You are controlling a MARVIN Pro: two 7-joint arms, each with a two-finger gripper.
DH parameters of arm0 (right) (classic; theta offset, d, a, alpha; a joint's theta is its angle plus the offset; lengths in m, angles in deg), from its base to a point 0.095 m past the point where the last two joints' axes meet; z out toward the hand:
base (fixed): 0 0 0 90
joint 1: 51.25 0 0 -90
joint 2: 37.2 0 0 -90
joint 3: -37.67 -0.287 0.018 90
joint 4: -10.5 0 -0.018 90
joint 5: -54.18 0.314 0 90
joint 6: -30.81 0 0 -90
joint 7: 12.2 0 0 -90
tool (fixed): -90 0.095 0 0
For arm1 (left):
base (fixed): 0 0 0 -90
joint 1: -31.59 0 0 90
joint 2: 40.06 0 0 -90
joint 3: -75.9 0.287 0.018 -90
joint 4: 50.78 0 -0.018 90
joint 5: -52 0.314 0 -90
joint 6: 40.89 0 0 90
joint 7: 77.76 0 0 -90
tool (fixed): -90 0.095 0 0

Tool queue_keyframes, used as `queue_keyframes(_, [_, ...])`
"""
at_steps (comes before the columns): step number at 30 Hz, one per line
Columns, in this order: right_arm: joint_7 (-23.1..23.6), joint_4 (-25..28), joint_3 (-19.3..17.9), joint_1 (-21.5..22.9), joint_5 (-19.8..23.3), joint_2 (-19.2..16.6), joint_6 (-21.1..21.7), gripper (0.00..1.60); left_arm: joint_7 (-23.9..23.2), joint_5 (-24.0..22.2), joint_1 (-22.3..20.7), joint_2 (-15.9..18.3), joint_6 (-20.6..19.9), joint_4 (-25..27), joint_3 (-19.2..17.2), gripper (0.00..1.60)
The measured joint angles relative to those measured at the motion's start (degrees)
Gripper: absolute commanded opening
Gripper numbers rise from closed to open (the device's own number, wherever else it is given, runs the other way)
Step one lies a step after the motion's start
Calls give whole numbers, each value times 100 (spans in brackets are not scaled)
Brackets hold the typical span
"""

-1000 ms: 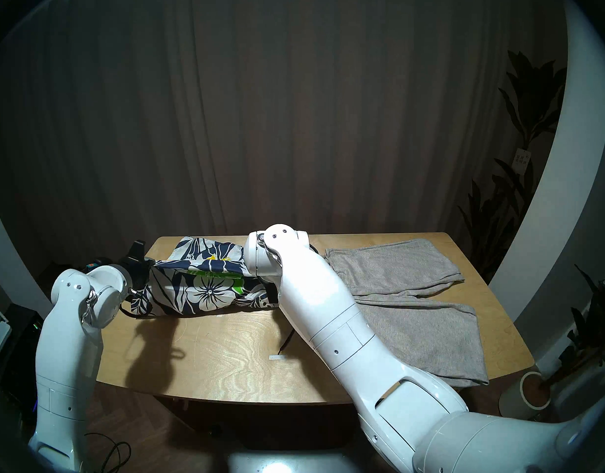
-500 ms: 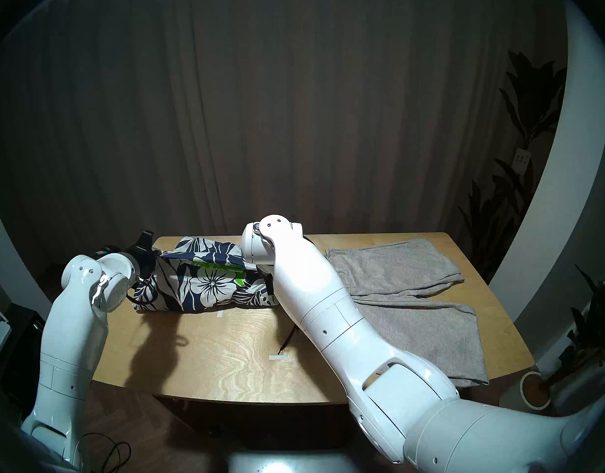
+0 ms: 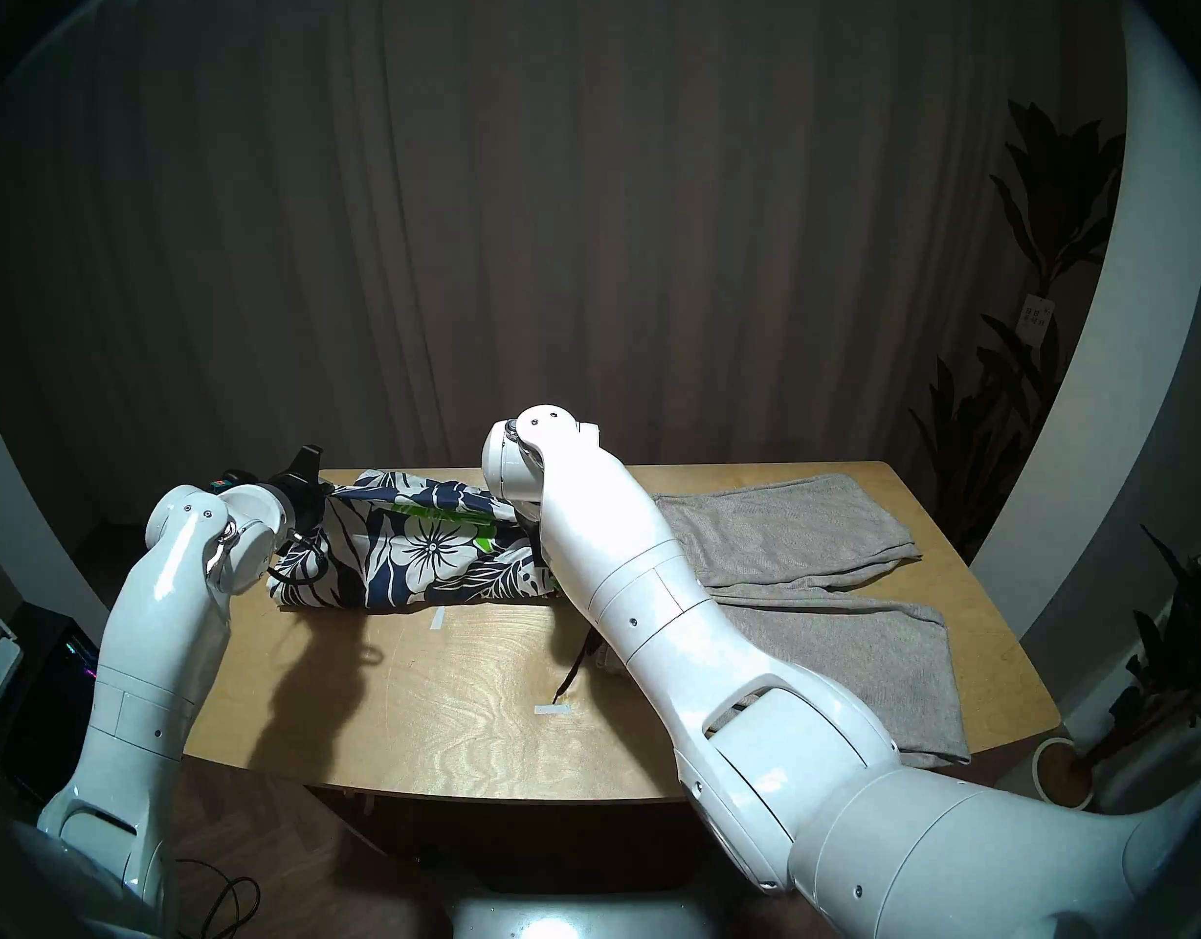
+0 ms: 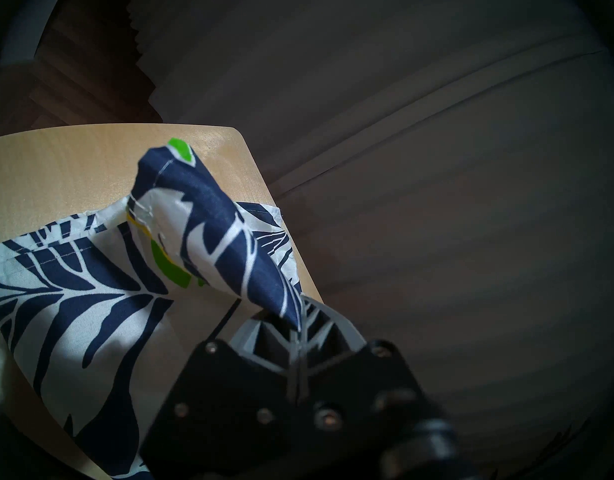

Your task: Fold pants twice and stack them

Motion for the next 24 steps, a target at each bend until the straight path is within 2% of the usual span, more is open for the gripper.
queue_keyframes(15, [169, -623, -77, 295, -5, 215, -62, 0, -119, 111, -657, -43, -3, -683, 333, 0])
queue_keyframes(24, [303, -986, -136, 454, -20, 303, -117, 0, -170, 194, -1061, -184, -1, -1186, 560, 0])
